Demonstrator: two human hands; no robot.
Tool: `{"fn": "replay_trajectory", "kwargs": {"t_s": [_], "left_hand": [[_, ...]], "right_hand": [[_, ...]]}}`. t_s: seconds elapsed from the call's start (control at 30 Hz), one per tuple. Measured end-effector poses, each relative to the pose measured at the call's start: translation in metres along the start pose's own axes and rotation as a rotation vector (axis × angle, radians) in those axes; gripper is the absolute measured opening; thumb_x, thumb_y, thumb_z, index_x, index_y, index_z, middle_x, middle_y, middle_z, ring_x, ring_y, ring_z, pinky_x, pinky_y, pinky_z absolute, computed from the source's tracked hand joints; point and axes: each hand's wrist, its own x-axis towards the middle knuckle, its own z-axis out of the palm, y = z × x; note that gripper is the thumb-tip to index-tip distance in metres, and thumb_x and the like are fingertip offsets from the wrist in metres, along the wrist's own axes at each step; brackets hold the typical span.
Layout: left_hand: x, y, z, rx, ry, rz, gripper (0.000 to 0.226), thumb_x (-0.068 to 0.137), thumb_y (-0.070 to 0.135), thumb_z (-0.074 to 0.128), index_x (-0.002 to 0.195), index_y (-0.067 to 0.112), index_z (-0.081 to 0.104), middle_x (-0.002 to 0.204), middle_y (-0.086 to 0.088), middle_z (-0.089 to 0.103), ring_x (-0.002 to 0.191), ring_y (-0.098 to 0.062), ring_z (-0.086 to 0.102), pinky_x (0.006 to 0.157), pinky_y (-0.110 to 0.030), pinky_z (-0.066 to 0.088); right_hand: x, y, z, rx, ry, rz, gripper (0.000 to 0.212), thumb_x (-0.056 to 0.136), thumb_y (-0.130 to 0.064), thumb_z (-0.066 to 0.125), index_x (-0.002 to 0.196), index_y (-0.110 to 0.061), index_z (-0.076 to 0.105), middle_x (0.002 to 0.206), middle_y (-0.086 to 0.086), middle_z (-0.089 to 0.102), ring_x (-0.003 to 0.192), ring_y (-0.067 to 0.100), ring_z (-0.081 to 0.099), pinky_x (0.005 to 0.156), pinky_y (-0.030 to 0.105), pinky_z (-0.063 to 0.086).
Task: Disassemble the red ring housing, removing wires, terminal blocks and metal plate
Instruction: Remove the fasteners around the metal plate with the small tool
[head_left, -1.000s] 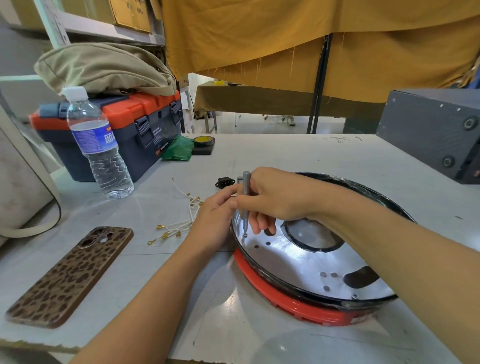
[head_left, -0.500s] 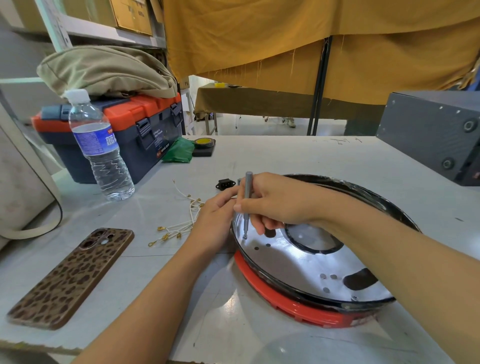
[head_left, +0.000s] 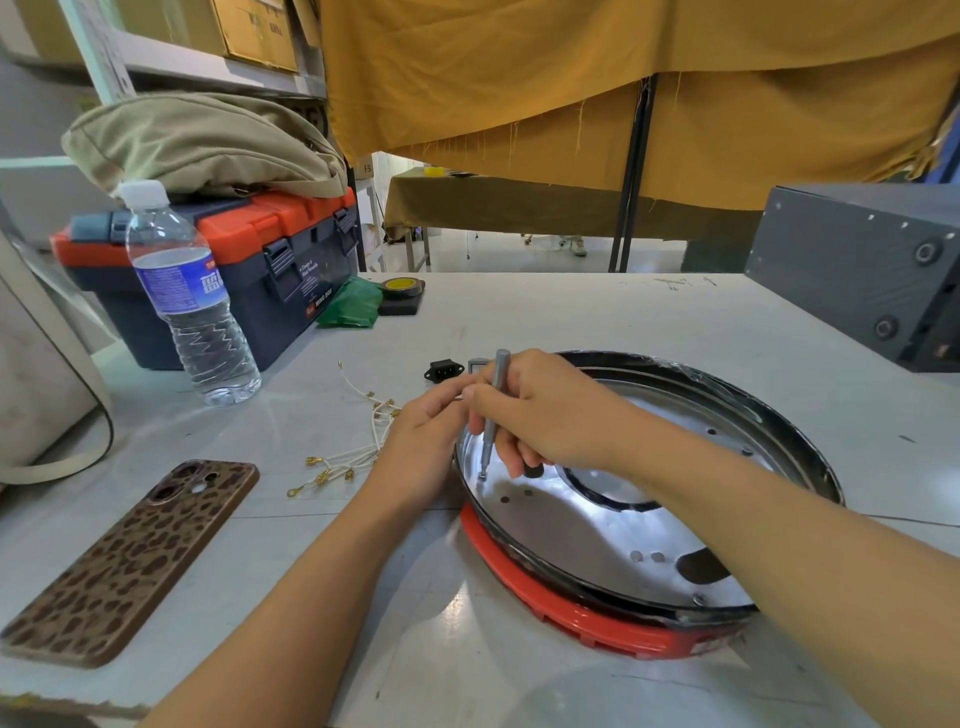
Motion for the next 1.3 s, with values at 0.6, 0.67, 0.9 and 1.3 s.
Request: {"fn": "replay_trajectory", "kwargs": {"t_s": [0.6, 0.67, 0.9, 1.3], "left_hand": [[-0.002, 0.004, 0.001, -0.029, 0.044, -0.102, 0.031, 0.095, 0.013, 0.047, 0.122, 0.013, 0.062, 0.111, -0.012, 0.069, 0.101, -0.024, 0.066, 0.089, -0.036, 0.053], [-0.002, 0.004, 0.002, -0.038, 0.047, -0.108, 0.032, 0.095, 0.013, 0.047, 0.123, 0.013, 0.061, 0.111, -0.012, 0.069, 0.101, -0.023, 0.066, 0.089, -0.036, 0.053], [-0.006, 0.006, 0.005, -0.089, 0.038, -0.058, 0.025, 0.094, 0.006, 0.044, 0.107, 0.008, 0.066, 0.069, 0.004, 0.069, 0.061, -0.003, 0.064, 0.055, -0.013, 0.048], [-0.004, 0.005, 0.003, -0.051, 0.008, -0.028, 0.027, 0.094, 0.009, 0.044, 0.11, 0.001, 0.065, 0.084, -0.007, 0.07, 0.074, -0.007, 0.067, 0.064, -0.013, 0.051]], "right_hand": [[-0.008, -0.001, -0.018, 0.097, -0.205, -0.026, 0.028, 0.101, -0.017, 0.044, 0.076, -0.015, 0.057, 0.055, 0.006, 0.055, 0.051, 0.015, 0.039, 0.052, 0.021, 0.036], [-0.007, 0.001, -0.019, 0.107, -0.18, -0.025, 0.025, 0.099, -0.017, 0.049, 0.077, -0.007, 0.054, 0.055, 0.005, 0.057, 0.046, 0.012, 0.04, 0.047, 0.017, 0.035], [-0.005, 0.003, -0.016, 0.27, -0.109, -0.012, 0.012, 0.093, -0.012, 0.059, 0.088, -0.003, 0.063, 0.059, 0.009, 0.064, 0.046, 0.012, 0.052, 0.046, 0.022, 0.044], [-0.01, -0.006, -0.02, 0.152, -0.195, 0.001, 0.027, 0.1, -0.017, 0.045, 0.077, -0.012, 0.058, 0.06, 0.006, 0.051, 0.067, 0.025, 0.036, 0.071, 0.036, 0.033]]}}
